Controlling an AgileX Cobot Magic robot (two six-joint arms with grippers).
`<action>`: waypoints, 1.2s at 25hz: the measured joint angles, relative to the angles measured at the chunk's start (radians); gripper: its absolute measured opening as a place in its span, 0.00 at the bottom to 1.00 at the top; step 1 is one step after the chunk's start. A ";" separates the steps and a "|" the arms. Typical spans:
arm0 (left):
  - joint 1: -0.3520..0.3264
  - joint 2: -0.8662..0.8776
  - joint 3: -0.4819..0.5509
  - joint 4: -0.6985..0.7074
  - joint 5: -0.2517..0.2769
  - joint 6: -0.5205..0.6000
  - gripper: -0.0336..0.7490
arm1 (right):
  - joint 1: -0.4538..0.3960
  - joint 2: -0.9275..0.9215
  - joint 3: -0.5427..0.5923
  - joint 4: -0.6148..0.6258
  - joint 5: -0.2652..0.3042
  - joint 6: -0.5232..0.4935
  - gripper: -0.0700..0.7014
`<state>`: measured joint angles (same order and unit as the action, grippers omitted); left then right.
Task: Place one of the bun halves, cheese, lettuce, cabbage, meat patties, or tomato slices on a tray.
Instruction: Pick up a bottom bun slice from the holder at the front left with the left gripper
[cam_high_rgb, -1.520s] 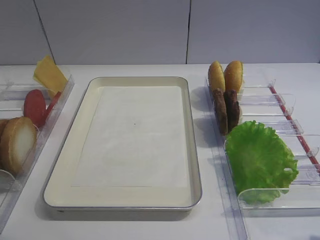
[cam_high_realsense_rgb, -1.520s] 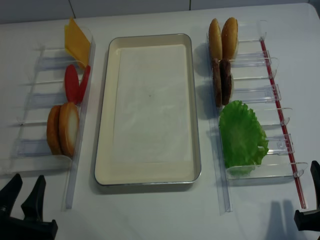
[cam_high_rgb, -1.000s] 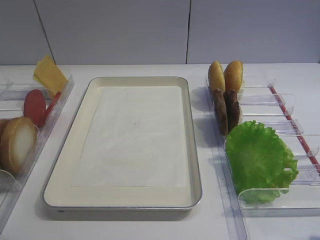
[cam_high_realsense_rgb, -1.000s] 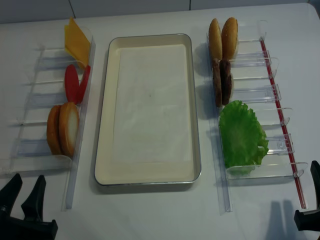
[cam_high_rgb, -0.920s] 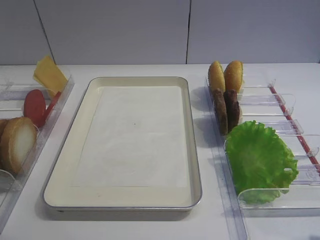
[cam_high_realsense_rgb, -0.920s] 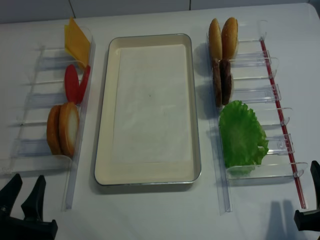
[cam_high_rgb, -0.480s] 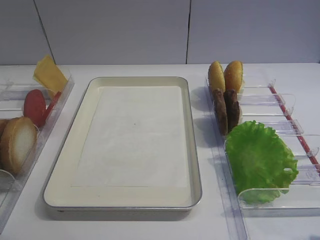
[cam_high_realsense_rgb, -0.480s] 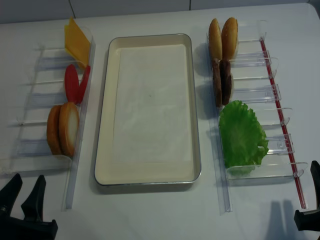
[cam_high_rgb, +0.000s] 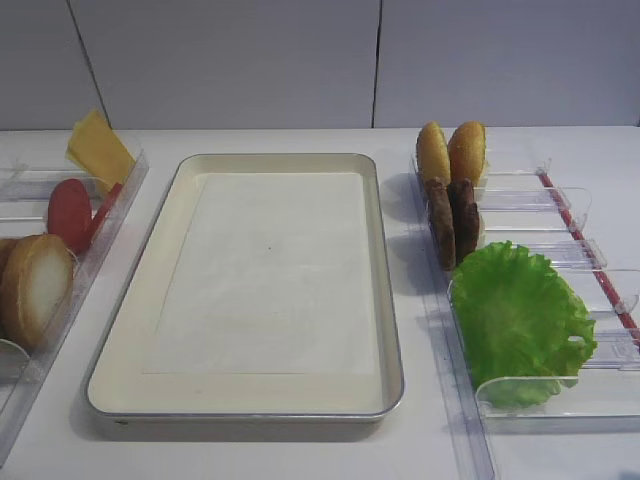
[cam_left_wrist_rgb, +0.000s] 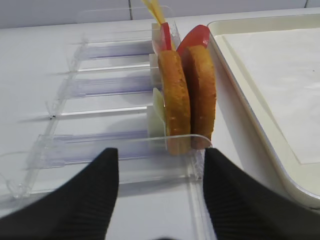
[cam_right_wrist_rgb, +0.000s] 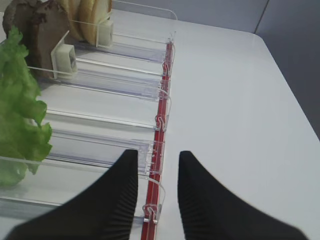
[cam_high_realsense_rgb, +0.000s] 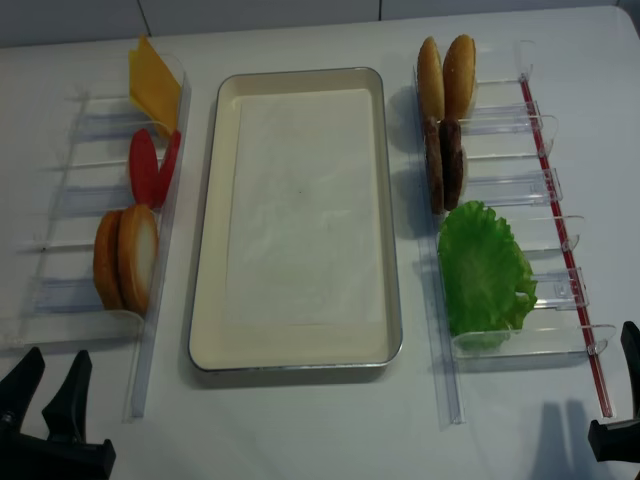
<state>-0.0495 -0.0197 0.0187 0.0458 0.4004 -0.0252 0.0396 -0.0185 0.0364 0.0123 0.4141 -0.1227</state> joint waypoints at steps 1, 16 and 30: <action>0.000 0.000 0.000 0.000 0.000 0.000 0.50 | 0.000 0.000 0.000 0.000 0.000 0.000 0.41; 0.000 0.000 -0.016 0.066 -0.005 -0.012 0.49 | 0.000 0.000 0.000 0.000 0.000 0.000 0.41; 0.000 0.000 -0.510 0.018 0.385 -0.007 0.49 | 0.000 0.000 0.000 0.000 0.000 0.000 0.41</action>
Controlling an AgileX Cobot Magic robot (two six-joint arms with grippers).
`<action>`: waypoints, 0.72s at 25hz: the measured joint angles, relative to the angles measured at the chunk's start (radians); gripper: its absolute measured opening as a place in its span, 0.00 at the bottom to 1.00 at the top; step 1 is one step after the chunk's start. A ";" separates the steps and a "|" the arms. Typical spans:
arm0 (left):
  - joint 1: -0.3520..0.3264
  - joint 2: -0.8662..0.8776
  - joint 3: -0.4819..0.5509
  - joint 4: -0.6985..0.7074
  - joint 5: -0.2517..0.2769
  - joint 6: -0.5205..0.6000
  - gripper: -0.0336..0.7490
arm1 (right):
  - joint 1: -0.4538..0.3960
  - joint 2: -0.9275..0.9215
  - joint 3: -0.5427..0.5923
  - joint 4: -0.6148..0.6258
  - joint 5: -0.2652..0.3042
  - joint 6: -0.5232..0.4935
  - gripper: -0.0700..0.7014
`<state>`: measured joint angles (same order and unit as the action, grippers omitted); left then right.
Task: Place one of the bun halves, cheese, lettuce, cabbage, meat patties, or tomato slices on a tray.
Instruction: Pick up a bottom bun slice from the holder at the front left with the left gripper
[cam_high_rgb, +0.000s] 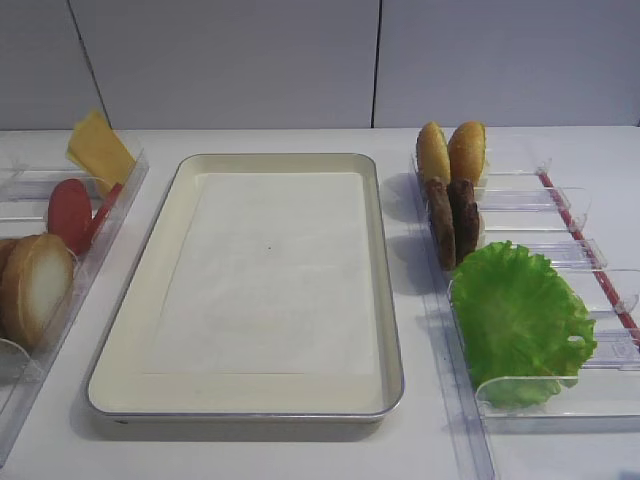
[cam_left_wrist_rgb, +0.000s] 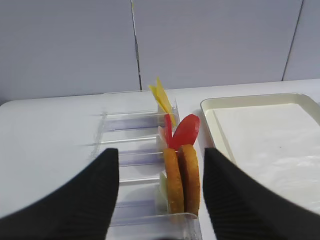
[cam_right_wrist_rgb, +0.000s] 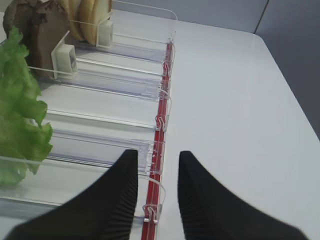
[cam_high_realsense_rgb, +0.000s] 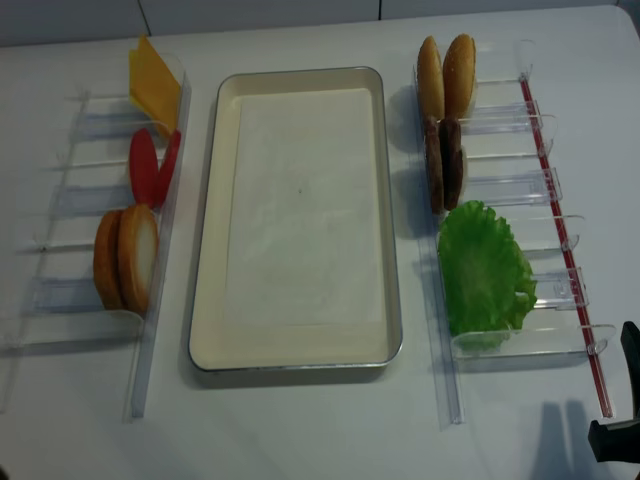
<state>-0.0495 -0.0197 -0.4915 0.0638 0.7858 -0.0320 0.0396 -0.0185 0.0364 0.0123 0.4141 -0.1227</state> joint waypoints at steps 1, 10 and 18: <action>0.000 0.000 -0.032 -0.011 0.029 0.019 0.49 | 0.000 0.000 0.000 0.000 0.000 0.000 0.41; 0.000 0.000 -0.148 -0.158 0.121 0.147 0.49 | 0.000 0.000 0.000 0.000 0.000 0.000 0.41; 0.000 -0.002 -0.148 -0.143 0.239 0.147 0.49 | 0.000 0.000 0.000 0.000 0.000 0.000 0.41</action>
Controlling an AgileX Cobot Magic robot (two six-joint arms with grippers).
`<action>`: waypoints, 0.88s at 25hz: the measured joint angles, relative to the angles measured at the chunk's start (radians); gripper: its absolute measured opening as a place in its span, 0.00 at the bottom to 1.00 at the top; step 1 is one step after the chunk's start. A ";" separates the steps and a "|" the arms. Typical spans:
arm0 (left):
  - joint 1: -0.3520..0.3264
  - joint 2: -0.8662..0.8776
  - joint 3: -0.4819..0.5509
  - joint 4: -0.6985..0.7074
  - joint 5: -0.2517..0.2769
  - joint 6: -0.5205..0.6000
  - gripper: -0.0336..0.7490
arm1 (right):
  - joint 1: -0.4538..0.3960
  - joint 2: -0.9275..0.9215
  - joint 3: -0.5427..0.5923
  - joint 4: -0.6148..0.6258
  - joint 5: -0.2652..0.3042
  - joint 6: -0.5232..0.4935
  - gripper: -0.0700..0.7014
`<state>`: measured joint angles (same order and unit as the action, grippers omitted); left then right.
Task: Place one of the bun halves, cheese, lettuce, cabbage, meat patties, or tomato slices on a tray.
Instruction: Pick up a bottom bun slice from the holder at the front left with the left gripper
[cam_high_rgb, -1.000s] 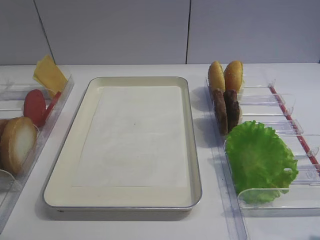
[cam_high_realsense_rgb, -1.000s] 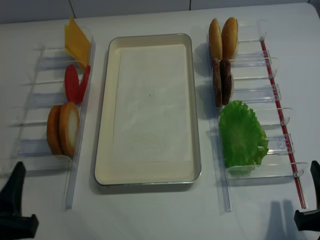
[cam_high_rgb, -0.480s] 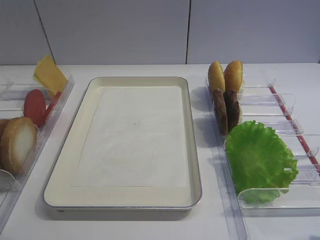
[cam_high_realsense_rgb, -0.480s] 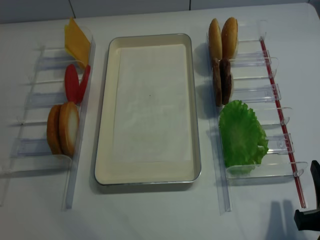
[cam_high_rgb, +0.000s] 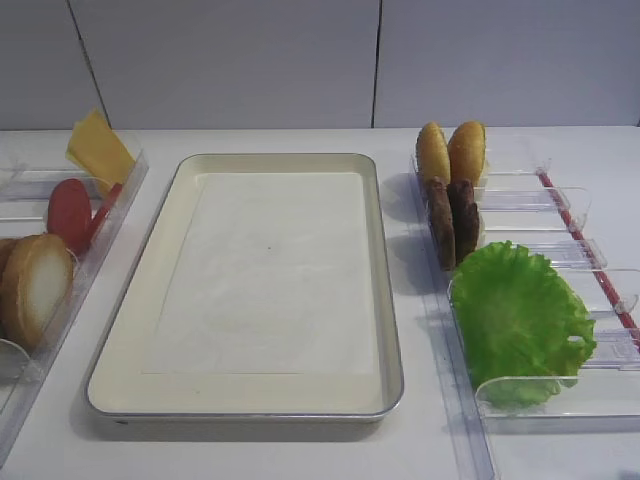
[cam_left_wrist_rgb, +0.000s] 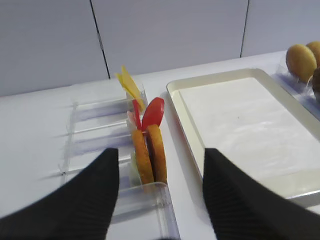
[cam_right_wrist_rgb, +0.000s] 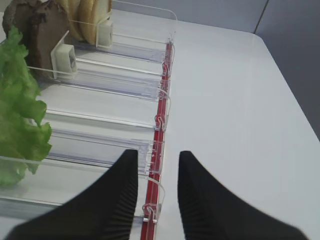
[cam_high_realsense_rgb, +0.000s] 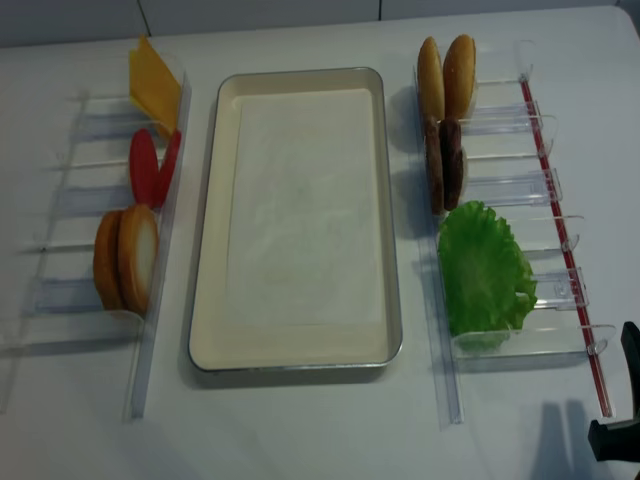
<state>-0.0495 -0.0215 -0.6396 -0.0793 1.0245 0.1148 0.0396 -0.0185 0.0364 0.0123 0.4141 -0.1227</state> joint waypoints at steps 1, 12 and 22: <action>0.000 0.000 0.000 0.003 0.013 0.000 0.49 | 0.000 0.000 0.000 0.000 0.000 0.000 0.41; 0.000 0.034 0.000 0.046 0.054 -0.043 0.49 | 0.000 0.000 -0.042 0.041 0.049 0.000 0.41; 0.000 0.038 0.000 0.046 0.062 -0.060 0.49 | 0.000 0.000 -0.381 0.096 0.270 -0.006 0.41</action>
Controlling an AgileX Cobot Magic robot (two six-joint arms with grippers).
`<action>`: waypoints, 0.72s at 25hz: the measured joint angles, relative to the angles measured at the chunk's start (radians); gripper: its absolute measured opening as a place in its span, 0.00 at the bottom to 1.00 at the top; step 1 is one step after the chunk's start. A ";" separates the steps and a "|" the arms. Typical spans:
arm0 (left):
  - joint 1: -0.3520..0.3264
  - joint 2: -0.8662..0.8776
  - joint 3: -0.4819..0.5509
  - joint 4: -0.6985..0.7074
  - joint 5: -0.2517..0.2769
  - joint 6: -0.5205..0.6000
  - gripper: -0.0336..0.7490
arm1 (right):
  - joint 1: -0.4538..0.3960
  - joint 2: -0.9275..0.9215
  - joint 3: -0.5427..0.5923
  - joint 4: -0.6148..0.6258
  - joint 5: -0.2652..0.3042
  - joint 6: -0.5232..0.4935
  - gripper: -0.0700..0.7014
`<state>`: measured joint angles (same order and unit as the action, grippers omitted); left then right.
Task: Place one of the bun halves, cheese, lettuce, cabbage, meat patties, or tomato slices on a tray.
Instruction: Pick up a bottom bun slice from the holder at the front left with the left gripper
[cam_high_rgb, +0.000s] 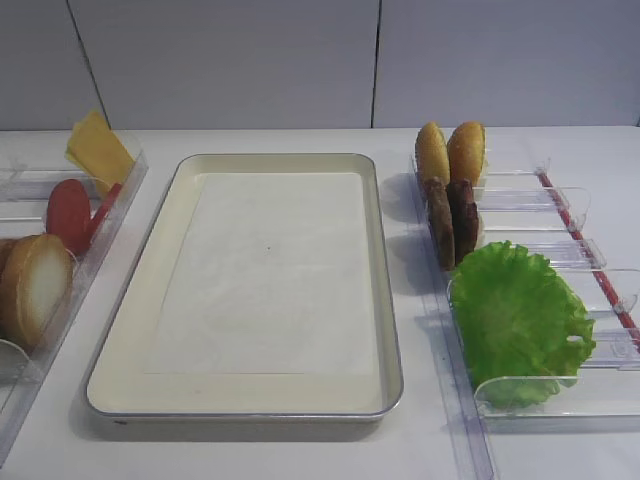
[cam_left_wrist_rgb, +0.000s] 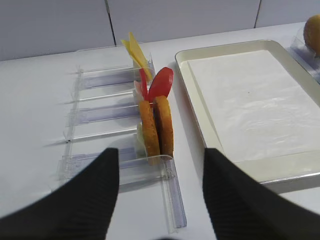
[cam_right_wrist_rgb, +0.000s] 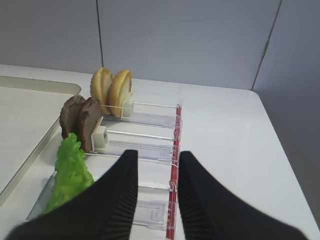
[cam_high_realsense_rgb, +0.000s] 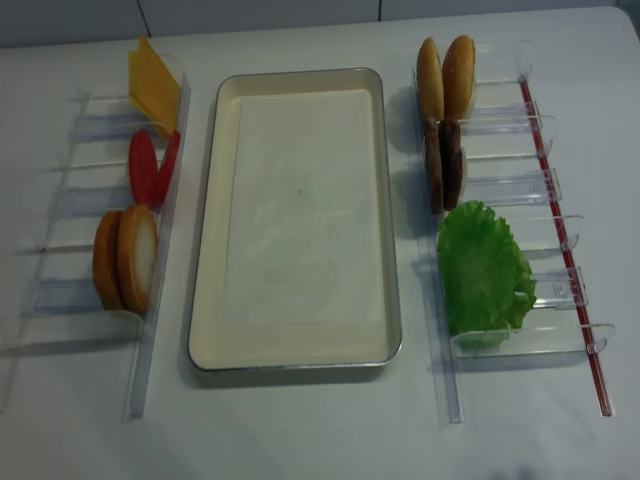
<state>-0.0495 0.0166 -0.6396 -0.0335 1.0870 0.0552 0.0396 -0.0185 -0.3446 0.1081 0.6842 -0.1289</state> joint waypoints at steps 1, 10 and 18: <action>0.000 0.000 0.000 0.000 0.000 -0.007 0.49 | 0.000 0.000 -0.025 0.002 0.036 0.000 0.41; 0.000 0.031 0.000 0.000 0.032 -0.019 0.49 | 0.000 0.000 -0.081 0.035 0.193 0.000 0.41; 0.000 0.055 0.000 0.000 0.032 -0.019 0.49 | 0.000 0.000 -0.156 0.023 0.384 0.000 0.41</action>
<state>-0.0495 0.0717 -0.6396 -0.0335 1.1189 0.0357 0.0396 -0.0185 -0.5008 0.1314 1.0678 -0.1289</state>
